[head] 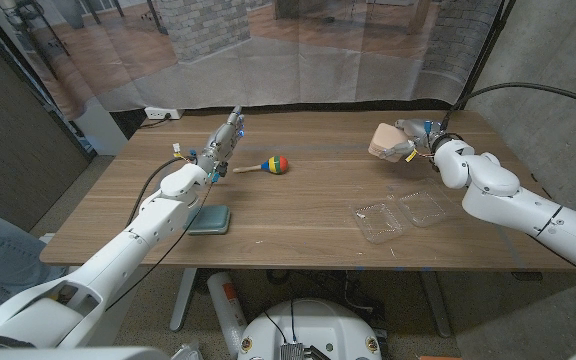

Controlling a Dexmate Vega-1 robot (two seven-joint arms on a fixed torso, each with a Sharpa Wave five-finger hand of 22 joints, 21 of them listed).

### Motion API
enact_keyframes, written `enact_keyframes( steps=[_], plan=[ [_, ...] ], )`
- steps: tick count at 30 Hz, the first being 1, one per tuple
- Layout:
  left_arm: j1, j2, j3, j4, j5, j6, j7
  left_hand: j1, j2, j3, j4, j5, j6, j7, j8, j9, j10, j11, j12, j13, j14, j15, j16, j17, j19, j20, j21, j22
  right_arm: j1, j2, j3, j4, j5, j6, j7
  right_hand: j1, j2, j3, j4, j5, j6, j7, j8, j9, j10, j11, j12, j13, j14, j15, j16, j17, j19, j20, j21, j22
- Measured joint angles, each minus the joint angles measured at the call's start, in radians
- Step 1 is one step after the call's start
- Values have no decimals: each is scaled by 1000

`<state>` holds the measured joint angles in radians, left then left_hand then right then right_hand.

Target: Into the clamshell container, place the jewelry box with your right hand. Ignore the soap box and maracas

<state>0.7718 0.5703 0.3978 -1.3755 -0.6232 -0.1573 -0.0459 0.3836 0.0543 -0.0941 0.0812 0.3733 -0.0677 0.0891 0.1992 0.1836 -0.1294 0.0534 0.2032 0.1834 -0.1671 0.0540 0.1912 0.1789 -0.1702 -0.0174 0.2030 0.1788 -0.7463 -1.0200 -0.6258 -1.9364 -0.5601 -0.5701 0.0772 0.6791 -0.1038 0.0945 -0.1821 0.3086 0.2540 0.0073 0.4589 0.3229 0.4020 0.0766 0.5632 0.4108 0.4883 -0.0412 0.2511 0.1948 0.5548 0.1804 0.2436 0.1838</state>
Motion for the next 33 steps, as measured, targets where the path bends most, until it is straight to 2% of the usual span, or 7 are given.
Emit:
enact_keyframes(
  steps=[22, 32, 33],
  plan=[
    [2, -4, -1, -5, 3, 3, 10, 0, 0, -3, 3, 0, 0, 0, 0, 0, 0, 0, 0, 0, 0, 0, 0, 0, 0, 0, 0, 0, -159, -106, 129, -78, 38, 54, -100, 9, -9, 12, -2, -13, 27, 27, 17, 8, 11, -14, 2, 14, 7, -7, -3, 3, 21, -21, -8, 0],
    [2, 3, -3, -15, 5, 3, 14, 4, 4, -7, -1, 0, 0, 0, 0, 0, 0, 0, 0, 0, 0, 0, 0, 0, 0, 0, 0, 0, -249, -153, 194, -121, 66, 41, -147, 10, -10, 13, -3, -20, 38, 38, 17, 13, 14, -18, 2, 19, 16, -5, -3, 3, 30, -30, -8, 0],
    [3, 3, -4, -18, 5, 3, 15, 4, 4, -7, -1, 0, 0, 0, 1, 0, 0, 0, 0, 0, 0, 0, 0, 0, 0, 0, 0, 0, -271, -164, 209, -133, 74, 35, -156, 10, -10, 13, -3, -20, 39, 39, 17, 13, 14, -18, 2, 19, 16, -5, -3, 3, 30, -30, -8, 0]
  ],
)
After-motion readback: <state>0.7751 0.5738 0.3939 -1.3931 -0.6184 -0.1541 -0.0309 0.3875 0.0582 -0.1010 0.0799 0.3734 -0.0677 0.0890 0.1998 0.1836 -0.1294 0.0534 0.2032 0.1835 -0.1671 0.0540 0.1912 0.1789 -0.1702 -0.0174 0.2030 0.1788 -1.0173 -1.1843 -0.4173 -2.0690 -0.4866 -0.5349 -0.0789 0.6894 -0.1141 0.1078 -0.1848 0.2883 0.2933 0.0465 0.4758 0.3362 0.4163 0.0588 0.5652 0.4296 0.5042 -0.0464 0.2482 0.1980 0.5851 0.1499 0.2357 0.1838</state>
